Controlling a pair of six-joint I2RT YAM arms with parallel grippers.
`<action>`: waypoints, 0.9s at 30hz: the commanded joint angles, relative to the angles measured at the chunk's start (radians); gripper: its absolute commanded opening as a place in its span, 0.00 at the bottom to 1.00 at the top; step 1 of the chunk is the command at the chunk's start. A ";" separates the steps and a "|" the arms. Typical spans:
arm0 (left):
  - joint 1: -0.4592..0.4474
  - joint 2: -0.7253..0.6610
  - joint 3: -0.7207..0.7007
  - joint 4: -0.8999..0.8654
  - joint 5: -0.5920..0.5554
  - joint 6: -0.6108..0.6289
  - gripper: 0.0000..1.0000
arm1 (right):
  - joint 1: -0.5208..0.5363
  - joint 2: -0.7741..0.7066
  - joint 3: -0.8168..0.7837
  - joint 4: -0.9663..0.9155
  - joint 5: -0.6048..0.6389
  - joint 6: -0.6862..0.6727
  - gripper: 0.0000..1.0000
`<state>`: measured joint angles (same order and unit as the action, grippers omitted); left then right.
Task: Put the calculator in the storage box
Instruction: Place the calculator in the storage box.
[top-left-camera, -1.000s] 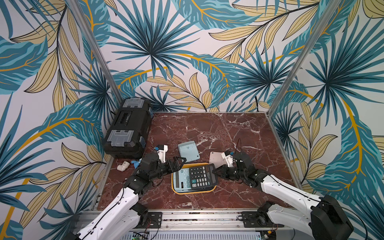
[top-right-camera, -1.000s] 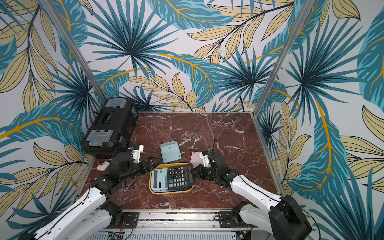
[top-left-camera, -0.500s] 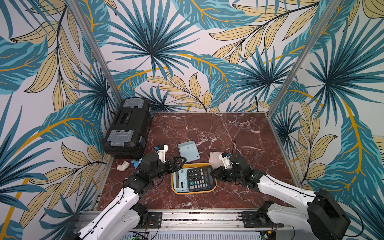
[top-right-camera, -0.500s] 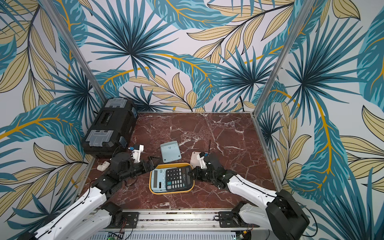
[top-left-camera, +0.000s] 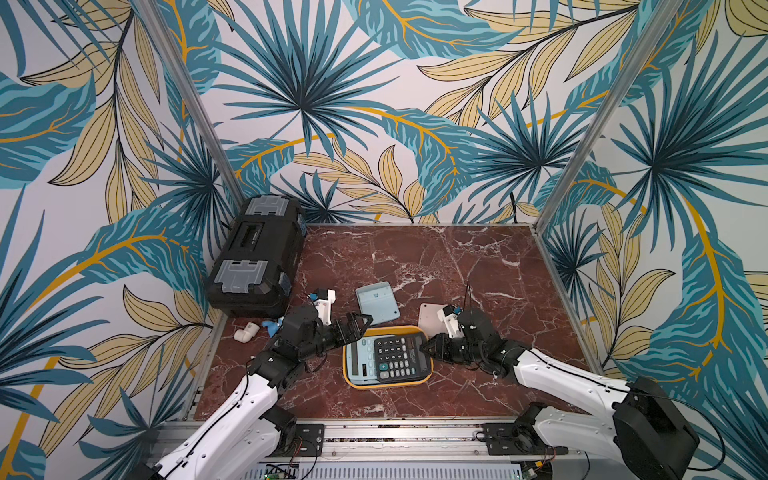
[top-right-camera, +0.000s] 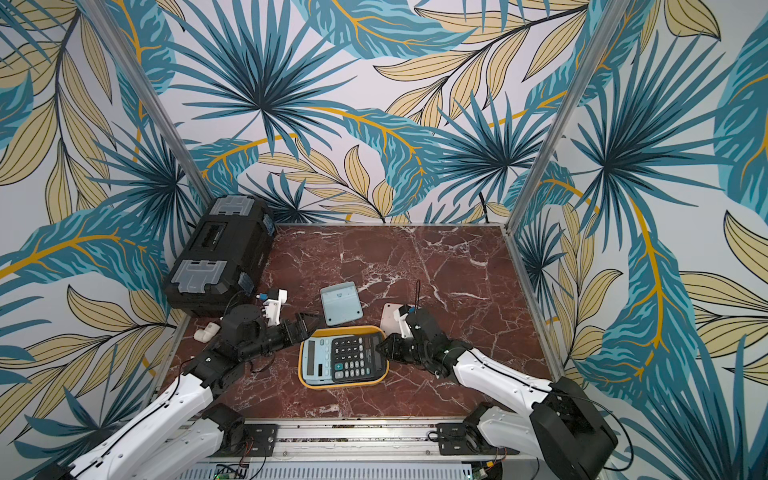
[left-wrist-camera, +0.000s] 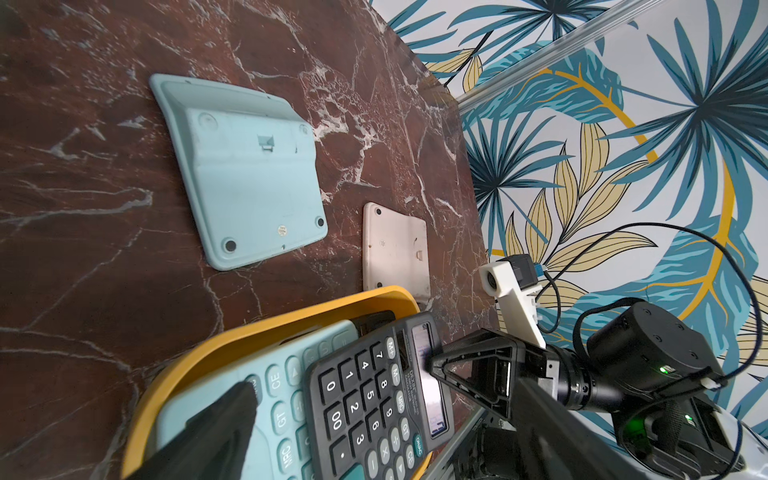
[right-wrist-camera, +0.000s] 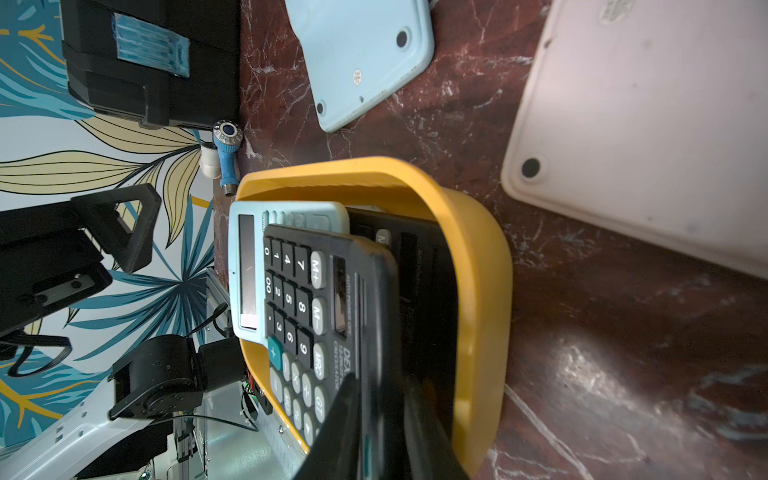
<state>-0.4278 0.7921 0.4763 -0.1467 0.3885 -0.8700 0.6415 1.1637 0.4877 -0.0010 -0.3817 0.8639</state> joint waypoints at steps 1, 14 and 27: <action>0.005 -0.001 0.008 0.020 -0.010 0.019 1.00 | 0.005 -0.031 0.019 -0.070 0.034 -0.037 0.25; 0.006 0.022 0.016 0.015 -0.084 0.056 1.00 | 0.005 -0.088 0.076 -0.207 0.099 -0.104 0.43; 0.053 0.228 0.111 -0.010 -0.125 0.163 1.00 | -0.001 -0.041 0.174 -0.288 0.127 -0.169 0.82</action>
<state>-0.3946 0.9848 0.5316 -0.1608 0.2760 -0.7521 0.6422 1.0996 0.6353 -0.2623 -0.2714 0.7296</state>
